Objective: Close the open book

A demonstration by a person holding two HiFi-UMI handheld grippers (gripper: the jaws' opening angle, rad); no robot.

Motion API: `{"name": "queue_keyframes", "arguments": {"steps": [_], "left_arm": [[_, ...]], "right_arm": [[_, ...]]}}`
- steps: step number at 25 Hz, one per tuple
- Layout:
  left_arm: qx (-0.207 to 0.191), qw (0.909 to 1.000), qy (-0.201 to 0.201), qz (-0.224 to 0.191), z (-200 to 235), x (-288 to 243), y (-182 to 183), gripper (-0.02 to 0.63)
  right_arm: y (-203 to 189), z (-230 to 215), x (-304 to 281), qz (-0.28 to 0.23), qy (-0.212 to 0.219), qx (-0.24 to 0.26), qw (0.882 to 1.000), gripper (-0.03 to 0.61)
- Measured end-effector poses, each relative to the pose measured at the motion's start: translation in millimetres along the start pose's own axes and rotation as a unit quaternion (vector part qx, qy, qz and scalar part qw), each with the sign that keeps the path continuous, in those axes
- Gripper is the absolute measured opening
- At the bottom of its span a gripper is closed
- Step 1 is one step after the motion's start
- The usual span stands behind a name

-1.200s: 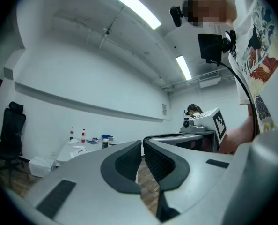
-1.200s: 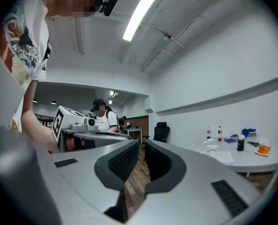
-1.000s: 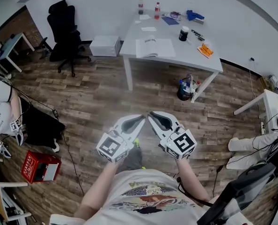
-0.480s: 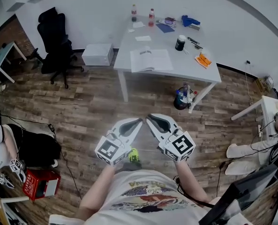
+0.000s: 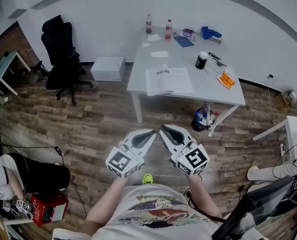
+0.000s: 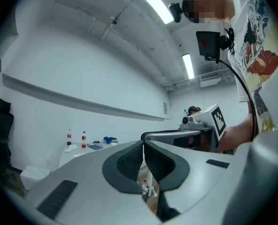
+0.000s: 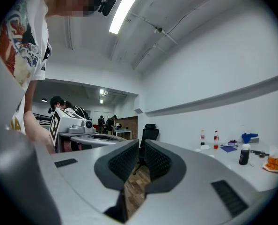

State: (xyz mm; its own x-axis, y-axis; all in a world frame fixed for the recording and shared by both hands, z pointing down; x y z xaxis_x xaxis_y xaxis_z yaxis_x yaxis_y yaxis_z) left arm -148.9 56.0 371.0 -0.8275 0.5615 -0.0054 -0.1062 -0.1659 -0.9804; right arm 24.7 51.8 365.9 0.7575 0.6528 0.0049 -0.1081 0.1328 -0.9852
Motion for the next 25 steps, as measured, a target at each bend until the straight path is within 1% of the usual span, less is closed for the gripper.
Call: {"name": "queue_keyframes", "arguments": {"steps": [5,9,14,16,21,25], "left_arm": [[-0.010,0.9999,-0.011,-0.006,33,-19,7,0.014],[0.002,1.0000,-0.008,-0.001,47,-33,4,0.014],[-0.002,1.0000,0.001,0.009,69,-66,5,0.014],[0.000,0.9998,0.007,0.016,76,-79,7,0.014],[-0.007,0.9992,0.030,0.025,92,-111,14,0.014],[-0.011,0.9975,0.060,0.038,105,-136,10,0.014]], "right_arm": [[-3,-22,-30,-0.003,-0.005,0.010,1.000,0.031],[-6,-36,-38,0.006,-0.002,0.013,1.000,0.031],[-15,-74,-52,0.004,0.006,0.008,1.000,0.031],[-19,-90,-58,0.005,0.012,0.002,1.000,0.031],[-24,-135,-73,0.006,0.047,-0.002,0.999,0.029],[-34,-168,-80,0.011,0.068,0.000,0.998,0.031]]}}
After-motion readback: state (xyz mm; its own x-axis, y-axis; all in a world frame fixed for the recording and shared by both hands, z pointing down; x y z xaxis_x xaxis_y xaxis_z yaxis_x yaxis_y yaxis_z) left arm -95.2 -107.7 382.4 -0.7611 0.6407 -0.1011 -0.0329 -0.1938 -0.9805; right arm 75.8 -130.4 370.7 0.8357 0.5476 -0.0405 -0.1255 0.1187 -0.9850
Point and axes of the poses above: the fingertips, and each gripper's own axes: x backward along the fingers, z to its left, y out of its top, the point moved 10 cm from there along x, backward along the fingers, and after that the axes turned 11 degrees about x, right-handed, at the moved point
